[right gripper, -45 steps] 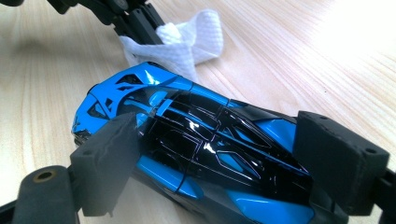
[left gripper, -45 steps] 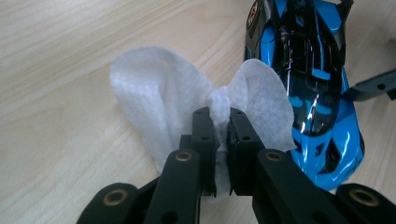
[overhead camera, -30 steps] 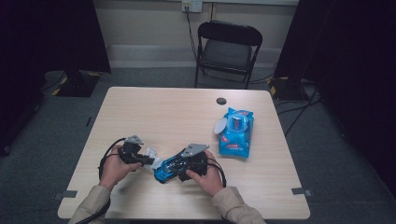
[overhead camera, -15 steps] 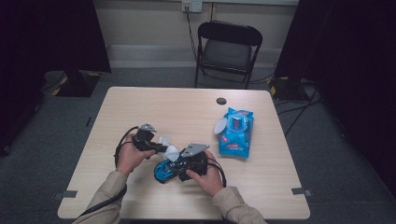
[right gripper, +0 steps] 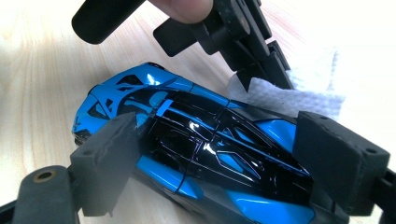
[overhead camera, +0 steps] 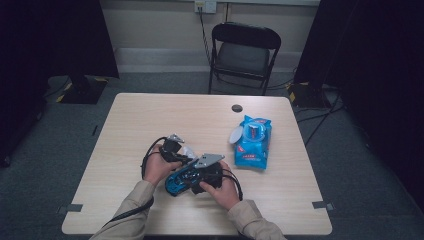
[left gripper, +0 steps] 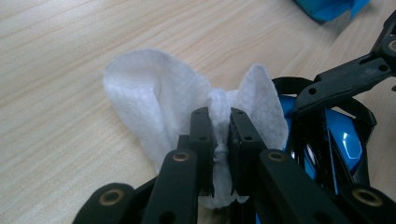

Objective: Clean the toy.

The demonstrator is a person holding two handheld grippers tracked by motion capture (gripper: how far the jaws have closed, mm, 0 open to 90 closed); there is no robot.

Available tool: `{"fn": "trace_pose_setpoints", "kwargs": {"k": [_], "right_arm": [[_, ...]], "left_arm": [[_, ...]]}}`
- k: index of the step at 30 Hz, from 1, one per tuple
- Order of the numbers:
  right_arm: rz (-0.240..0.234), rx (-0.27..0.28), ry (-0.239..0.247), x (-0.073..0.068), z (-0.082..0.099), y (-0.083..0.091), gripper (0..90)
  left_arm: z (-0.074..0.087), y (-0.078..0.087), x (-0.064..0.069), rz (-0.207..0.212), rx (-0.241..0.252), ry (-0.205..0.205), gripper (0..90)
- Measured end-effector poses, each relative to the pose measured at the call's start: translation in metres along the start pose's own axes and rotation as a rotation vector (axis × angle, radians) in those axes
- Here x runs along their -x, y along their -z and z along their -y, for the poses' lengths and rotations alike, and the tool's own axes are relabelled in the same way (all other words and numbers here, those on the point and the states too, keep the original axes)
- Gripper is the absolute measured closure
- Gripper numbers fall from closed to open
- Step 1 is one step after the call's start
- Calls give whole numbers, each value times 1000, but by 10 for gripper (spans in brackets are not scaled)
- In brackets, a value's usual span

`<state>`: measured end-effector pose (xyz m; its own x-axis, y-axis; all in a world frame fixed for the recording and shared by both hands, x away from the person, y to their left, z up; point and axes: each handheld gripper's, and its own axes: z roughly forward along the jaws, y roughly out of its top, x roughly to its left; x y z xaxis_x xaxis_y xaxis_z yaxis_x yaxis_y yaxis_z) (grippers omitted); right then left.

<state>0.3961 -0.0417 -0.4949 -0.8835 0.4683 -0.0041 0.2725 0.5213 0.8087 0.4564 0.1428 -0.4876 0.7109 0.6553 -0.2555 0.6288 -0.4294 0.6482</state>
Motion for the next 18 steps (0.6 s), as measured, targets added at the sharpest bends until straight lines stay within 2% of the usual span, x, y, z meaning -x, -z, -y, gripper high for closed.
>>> {"fn": "trace_pose_setpoints", "kwargs": {"k": [3,6,7,8,13,18], "right_arm": [[0,0,0,0,0,0,141],[1,1,0,0,0,0,141],[2,1,0,0,0,0,141],[3,1,-1,0,0,0,141],[2,1,-1,0,0,0,141],[4,0,-2,0,0,0,141]], "left_arm": [[0,0,1,2,-2,-1,815],[2,2,1,-3,-5,-17,826],[2,3,1,-1,-25,-31,827],[2,3,2,-5,-16,-31,828],[9,14,-1,-7,-54,-42,830],[20,27,-5,-4,-68,-49,830]]}}
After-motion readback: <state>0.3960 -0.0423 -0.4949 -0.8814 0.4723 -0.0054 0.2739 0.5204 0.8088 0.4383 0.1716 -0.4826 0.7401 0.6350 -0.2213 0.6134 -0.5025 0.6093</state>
